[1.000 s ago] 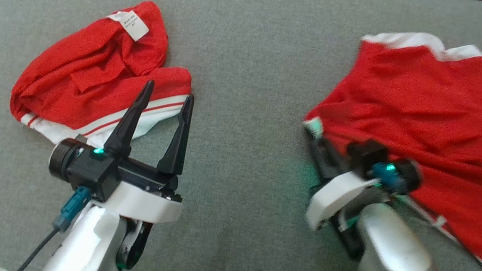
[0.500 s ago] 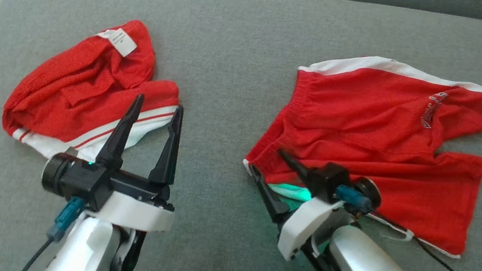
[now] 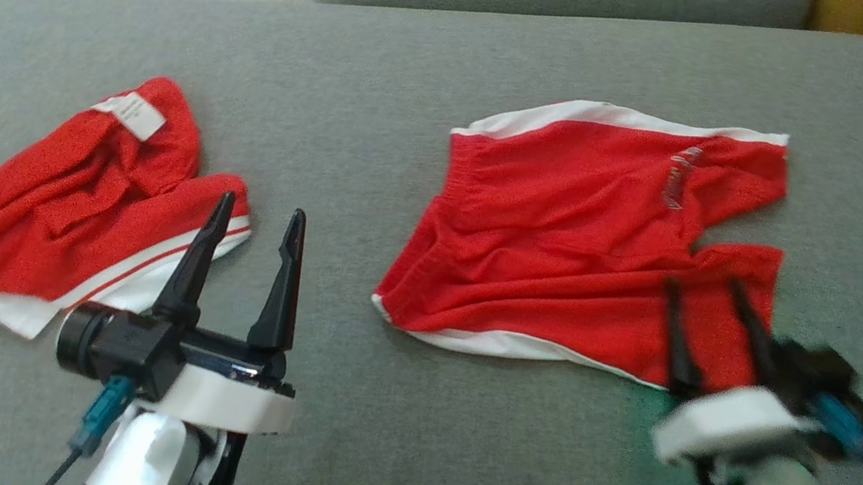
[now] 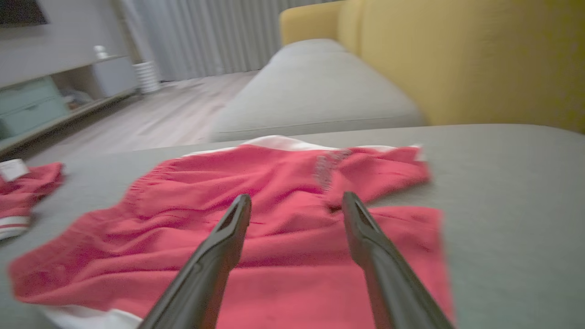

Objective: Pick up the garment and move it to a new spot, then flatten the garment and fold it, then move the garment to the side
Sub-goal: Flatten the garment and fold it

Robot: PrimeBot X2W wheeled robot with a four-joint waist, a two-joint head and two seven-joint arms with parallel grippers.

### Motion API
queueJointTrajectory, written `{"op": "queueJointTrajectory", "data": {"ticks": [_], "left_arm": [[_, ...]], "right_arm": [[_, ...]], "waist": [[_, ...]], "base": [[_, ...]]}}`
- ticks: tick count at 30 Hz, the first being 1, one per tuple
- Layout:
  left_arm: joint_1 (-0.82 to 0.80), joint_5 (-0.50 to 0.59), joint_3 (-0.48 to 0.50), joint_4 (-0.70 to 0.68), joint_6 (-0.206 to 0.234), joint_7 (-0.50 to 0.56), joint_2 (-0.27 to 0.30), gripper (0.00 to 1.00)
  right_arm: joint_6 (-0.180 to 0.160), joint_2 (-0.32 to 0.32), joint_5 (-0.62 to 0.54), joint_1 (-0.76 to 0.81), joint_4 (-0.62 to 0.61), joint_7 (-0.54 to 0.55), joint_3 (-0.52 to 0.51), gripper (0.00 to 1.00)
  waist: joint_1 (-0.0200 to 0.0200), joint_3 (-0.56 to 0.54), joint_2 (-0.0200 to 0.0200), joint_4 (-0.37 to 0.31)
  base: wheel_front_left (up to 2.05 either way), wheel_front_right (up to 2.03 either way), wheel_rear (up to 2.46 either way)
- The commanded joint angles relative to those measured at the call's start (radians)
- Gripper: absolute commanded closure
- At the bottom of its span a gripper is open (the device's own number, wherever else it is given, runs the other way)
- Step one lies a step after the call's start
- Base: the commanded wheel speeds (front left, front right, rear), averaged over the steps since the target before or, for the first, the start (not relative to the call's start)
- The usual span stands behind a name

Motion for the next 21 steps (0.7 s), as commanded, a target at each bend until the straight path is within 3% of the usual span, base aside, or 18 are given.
{"op": "queueJointTrajectory", "data": {"ticks": [1, 9, 21], "left_arm": [[-0.012, 0.006, 0.031, -0.031, -0.003, -0.006, 0.010, 0.00], [-0.013, 0.012, 0.024, -0.029, -0.010, -0.006, 0.008, 0.00], [-0.026, 0.017, 0.022, -0.022, -0.021, -0.006, 0.005, 0.00]], "right_arm": [[-0.001, 0.017, -0.037, 0.046, -0.072, -0.013, -0.047, 0.00], [-0.001, 0.019, 0.000, 0.192, -0.184, -0.014, -0.103, 0.00], [-0.001, 0.019, -0.004, 0.226, -0.123, 0.057, -0.178, 0.00]], "waist": [[0.0001, -0.010, 0.0000, -0.027], [0.0001, 0.004, 0.0000, -0.064], [0.0001, 0.024, 0.0000, -0.053]], "base": [[0.00, 0.00, 0.00], [0.00, 0.00, 0.00], [0.00, 0.00, 0.00]]}}
